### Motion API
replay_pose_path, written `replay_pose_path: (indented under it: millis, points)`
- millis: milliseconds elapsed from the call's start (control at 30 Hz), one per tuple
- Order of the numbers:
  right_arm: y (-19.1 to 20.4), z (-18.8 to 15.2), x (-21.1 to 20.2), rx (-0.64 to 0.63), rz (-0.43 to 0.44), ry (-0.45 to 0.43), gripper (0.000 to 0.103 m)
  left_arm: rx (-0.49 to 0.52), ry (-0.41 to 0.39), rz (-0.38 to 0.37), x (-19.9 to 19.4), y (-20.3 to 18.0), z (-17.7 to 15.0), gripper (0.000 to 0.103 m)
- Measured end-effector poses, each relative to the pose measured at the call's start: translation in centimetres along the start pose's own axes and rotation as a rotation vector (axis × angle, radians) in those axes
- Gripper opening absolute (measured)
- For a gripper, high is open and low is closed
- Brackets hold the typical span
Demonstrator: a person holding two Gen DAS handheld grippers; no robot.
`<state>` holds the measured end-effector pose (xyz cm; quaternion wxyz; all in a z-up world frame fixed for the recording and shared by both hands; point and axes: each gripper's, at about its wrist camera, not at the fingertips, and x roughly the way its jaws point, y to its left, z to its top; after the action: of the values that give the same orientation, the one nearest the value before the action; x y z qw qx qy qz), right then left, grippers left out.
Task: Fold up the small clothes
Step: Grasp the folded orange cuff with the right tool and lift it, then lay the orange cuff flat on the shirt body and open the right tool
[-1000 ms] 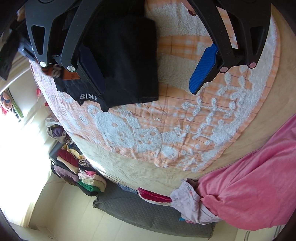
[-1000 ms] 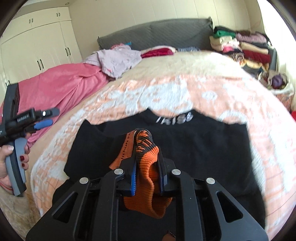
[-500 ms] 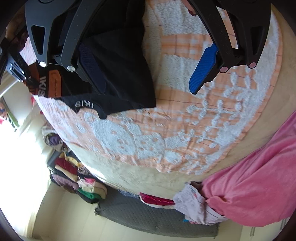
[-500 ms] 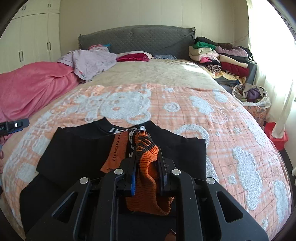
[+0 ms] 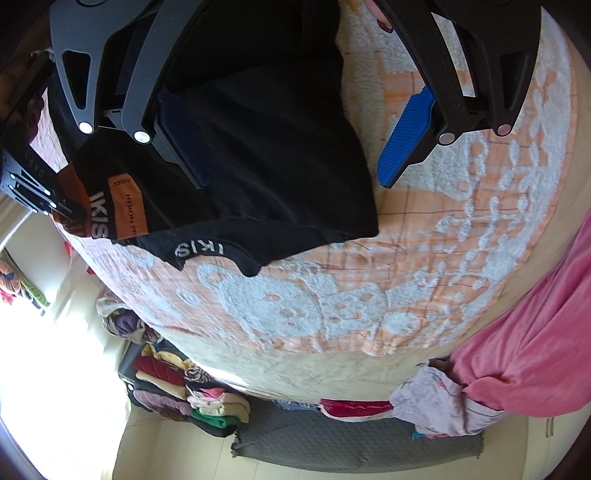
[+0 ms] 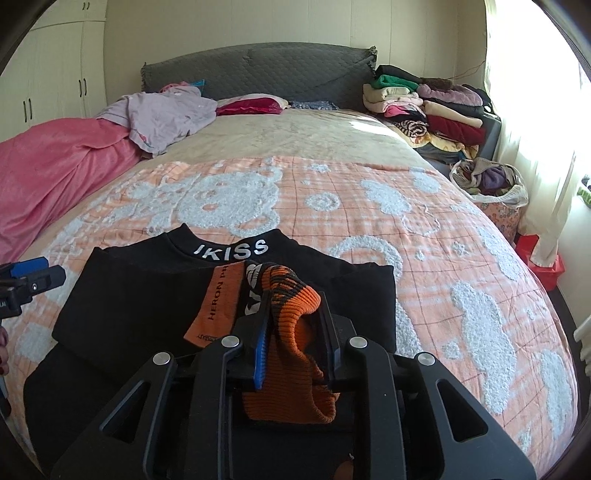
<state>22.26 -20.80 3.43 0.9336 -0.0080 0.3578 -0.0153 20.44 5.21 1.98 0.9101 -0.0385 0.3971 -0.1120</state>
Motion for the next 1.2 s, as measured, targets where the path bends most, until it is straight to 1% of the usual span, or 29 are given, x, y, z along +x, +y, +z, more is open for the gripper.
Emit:
replay_pose_path:
  millis: [100, 167, 267, 300, 367, 467, 533, 733, 767, 833, 900, 1067, 1167, 1200]
  points:
    - [-0.5, 0.0, -0.1, 0.011, -0.02, -0.009, 0.028, 0.006, 0.005, 0.001, 0.3, -0.3, -0.1, 0.084]
    - [-1.1, 0.0, -0.4, 0.026, -0.031, -0.016, 0.029, 0.012, 0.006, 0.0, 0.4, -0.5, -0.1, 0.08]
    - [-2.1, -0.2, -1.1, 0.055, -0.036, -0.029, 0.038, 0.031, 0.01, -0.008, 0.6, -1.1, -0.3, 0.077]
    - [-2.3, -0.3, -1.2, 0.061, -0.038, -0.03, 0.041, 0.038, 0.012, -0.011, 0.6, -1.3, -0.3, 0.074]
    - [-2.5, -0.5, -1.4, 0.068, -0.028, -0.026, 0.043, 0.056, 0.018, -0.02, 0.9, -1.8, -0.5, 0.063]
    - [-2.1, -0.8, -1.3, 0.056, -0.004, -0.012, 0.048, 0.082, 0.037, -0.035, 1.4, -2.6, -0.8, 0.057]
    - [-1.3, -1.0, -1.3, 0.043, 0.01, -0.003, 0.05, 0.097, 0.047, -0.039, 1.7, -3.1, -1.0, 0.055]
    - [1.4, -1.3, -0.7, 0.015, 0.114, 0.034, 0.056, 0.127, 0.09, -0.037, 2.7, -3.8, -1.7, 0.055]
    - [2.1, -1.4, -0.5, -0.002, 0.125, 0.043, 0.056, 0.13, 0.096, -0.038, 2.8, -3.9, -1.9, 0.055]
    - [3.2, -1.5, -0.2, -0.027, 0.151, 0.06, 0.061, 0.133, 0.112, -0.051, 3.0, -4.0, -2.1, 0.055]
    - [4.2, -1.7, 0.4, -0.037, 0.186, 0.088, 0.061, 0.14, 0.134, -0.057, 3.3, -4.2, -2.5, 0.055]
    - [4.8, -2.6, 2.2, -0.043, 0.193, 0.16, 0.061, 0.151, 0.183, -0.047, 4.3, -4.0, -3.2, 0.055]
    - [4.2, -3.6, 3.4, -0.039, 0.15, 0.219, 0.061, 0.13, 0.202, -0.062, 4.6, -3.4, -3.5, 0.055]
    - [4.0, -3.9, 3.8, -0.034, 0.158, 0.232, 0.061, 0.126, 0.206, -0.067, 4.7, -3.3, -3.5, 0.055]
